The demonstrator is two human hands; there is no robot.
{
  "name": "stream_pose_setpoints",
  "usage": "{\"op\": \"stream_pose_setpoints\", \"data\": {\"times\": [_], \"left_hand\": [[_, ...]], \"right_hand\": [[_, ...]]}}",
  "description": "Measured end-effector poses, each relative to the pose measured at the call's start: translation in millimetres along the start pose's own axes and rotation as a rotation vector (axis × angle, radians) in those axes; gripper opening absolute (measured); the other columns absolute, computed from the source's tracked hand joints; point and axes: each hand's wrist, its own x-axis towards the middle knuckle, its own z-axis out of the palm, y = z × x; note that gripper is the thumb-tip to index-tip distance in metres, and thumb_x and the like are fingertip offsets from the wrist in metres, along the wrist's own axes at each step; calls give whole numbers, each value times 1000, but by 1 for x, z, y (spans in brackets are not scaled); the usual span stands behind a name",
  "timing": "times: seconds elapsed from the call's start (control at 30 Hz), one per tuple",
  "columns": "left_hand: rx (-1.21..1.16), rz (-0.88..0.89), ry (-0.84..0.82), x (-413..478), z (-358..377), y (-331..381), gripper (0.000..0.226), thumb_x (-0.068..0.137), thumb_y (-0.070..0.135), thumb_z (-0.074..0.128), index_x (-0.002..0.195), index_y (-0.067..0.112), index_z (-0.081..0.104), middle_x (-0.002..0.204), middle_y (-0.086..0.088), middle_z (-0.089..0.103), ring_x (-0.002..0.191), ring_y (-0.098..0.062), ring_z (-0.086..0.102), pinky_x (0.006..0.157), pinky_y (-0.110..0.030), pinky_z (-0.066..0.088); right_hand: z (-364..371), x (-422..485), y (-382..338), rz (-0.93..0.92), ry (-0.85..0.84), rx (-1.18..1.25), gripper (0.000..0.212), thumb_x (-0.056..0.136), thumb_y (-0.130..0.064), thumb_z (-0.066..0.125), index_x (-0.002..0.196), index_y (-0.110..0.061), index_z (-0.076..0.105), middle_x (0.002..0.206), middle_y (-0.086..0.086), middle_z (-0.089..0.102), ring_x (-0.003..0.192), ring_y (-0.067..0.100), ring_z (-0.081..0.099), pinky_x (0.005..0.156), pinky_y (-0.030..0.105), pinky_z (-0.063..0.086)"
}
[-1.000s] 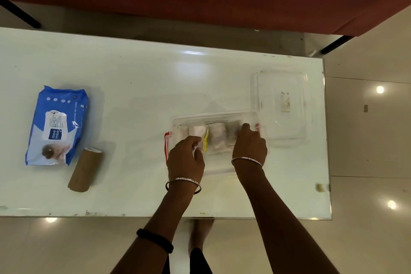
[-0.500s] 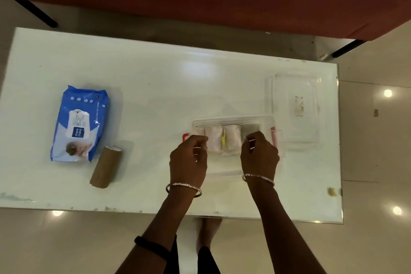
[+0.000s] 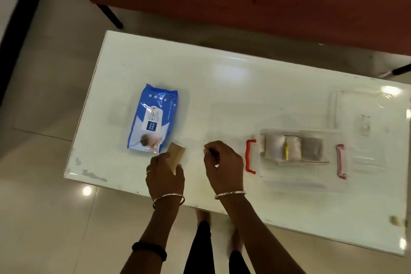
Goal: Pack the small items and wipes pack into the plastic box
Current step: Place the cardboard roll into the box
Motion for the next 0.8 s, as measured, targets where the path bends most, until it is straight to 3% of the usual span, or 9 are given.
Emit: {"op": "stream_pose_setpoints", "data": {"times": [0.1, 0.2, 0.37, 0.5, 0.57, 0.7, 0.8], "left_hand": [[93, 6, -86, 12, 7, -18, 54, 78, 32, 72, 125, 13, 52, 124, -12, 60, 112, -31, 57, 94, -42, 48], [145, 33, -109, 23, 16, -33, 55, 78, 33, 71, 126, 15, 51, 121, -10, 62, 109, -29, 60, 92, -41, 50], [56, 86, -197, 38, 28, -52, 53, 75, 28, 74, 123, 16, 52, 119, -9, 62, 106, -26, 60, 95, -38, 50], [-79, 113, -226, 38, 26, -58, 50, 72, 24, 76, 116, 14, 55, 113, -9, 62, 100, -24, 59, 85, -31, 49], [-139, 172, -209, 35, 21, -57, 49, 70, 19, 77, 114, 13, 57, 109, -9, 62, 98, -24, 58, 79, -26, 45], [-332, 272, -183, 19, 9, -34, 55, 66, 16, 81, 117, 17, 60, 110, -3, 62, 99, -16, 58, 84, -25, 44], [-506, 350, -238, 1, 0, -8, 56, 68, 12, 82, 118, 22, 62, 113, 3, 62, 103, -6, 58, 84, -19, 50]], "right_hand": [[30, 1, 2, 186, -157, -19, 12, 88, -19, 62, 97, -16, 70, 93, -2, 73, 82, 13, 68, 81, 30, 55], [53, 0, 8, 361, -293, -9, 28, 89, -27, 65, 115, -17, 64, 110, 2, 70, 92, 17, 69, 90, 33, 54], [78, 6, 11, 452, -391, 110, 52, 89, -27, 66, 138, -21, 50, 129, 3, 62, 108, 20, 64, 87, 18, 44], [86, 14, 9, 498, -361, 113, 45, 88, -28, 67, 131, -19, 57, 126, 5, 64, 112, 21, 61, 93, 24, 46], [81, 13, 8, 489, -318, 109, 39, 86, -28, 69, 123, -18, 63, 118, 5, 67, 104, 22, 65, 87, 24, 48], [48, 6, 6, 486, -178, 208, 38, 80, -25, 74, 116, -20, 63, 110, 3, 68, 83, 19, 70, 81, 29, 58], [12, 0, 10, 484, -72, 294, 38, 79, -24, 75, 114, -24, 63, 103, -3, 68, 78, 11, 71, 71, 16, 56]]}}
